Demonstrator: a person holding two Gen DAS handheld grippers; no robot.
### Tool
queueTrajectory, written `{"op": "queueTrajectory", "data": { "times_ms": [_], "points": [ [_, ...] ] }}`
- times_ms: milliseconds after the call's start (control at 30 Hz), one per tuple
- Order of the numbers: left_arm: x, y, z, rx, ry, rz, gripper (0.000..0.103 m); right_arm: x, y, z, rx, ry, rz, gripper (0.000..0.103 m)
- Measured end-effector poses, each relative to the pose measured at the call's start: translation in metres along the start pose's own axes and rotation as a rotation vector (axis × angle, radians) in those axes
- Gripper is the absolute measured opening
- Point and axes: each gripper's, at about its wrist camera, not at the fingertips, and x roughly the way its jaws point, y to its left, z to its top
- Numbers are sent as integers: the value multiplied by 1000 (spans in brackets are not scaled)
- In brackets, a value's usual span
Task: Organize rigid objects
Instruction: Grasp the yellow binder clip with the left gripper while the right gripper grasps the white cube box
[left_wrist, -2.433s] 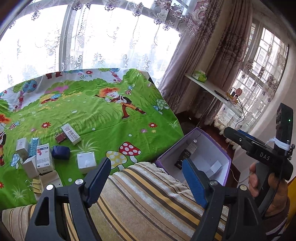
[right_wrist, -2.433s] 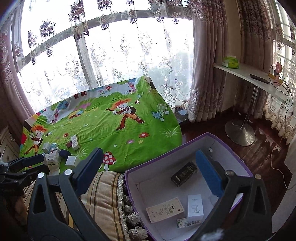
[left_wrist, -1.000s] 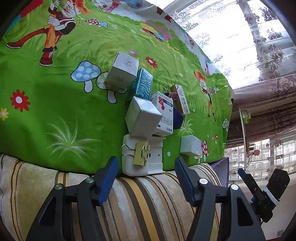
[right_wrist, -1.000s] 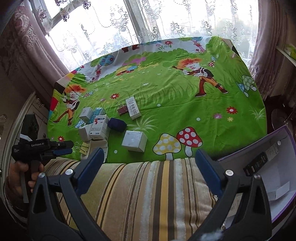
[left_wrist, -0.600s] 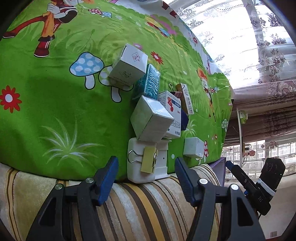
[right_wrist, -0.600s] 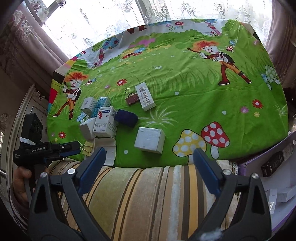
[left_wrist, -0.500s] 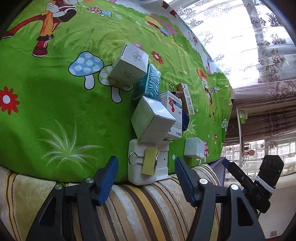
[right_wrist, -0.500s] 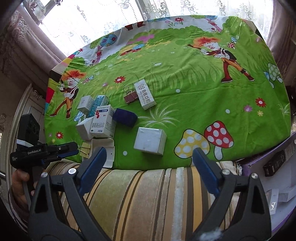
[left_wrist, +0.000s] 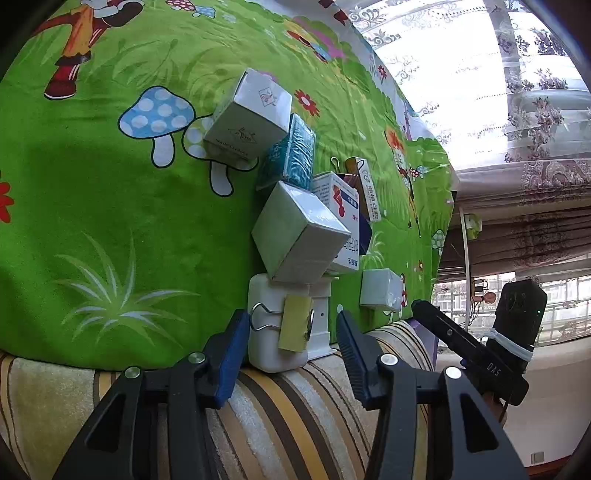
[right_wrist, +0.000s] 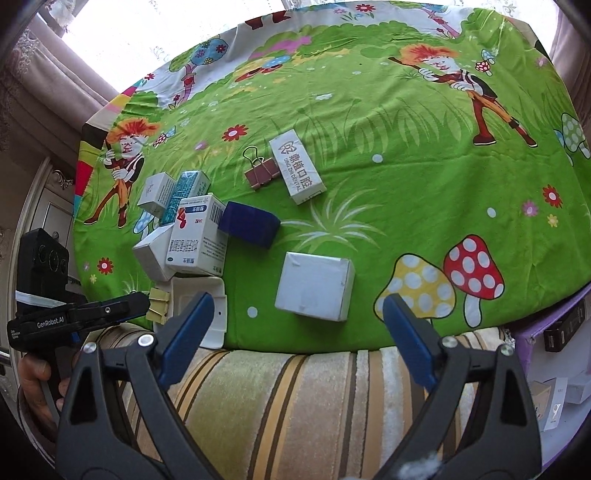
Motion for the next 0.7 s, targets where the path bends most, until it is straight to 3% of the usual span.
{"op": "queueTrajectory", "data": {
  "times_ms": [133,567,700],
  "points": [
    [0,0,-1,4,-1,7,34,8,2,3,-1,16,-9,94],
    [-11,1,-3,3,-57,-11,33,28,4,9,4,60,-23,90],
    [-14,-2,-4,11,-75,-10,33,35,3,10,10,80,-29,83]
  ]
}}
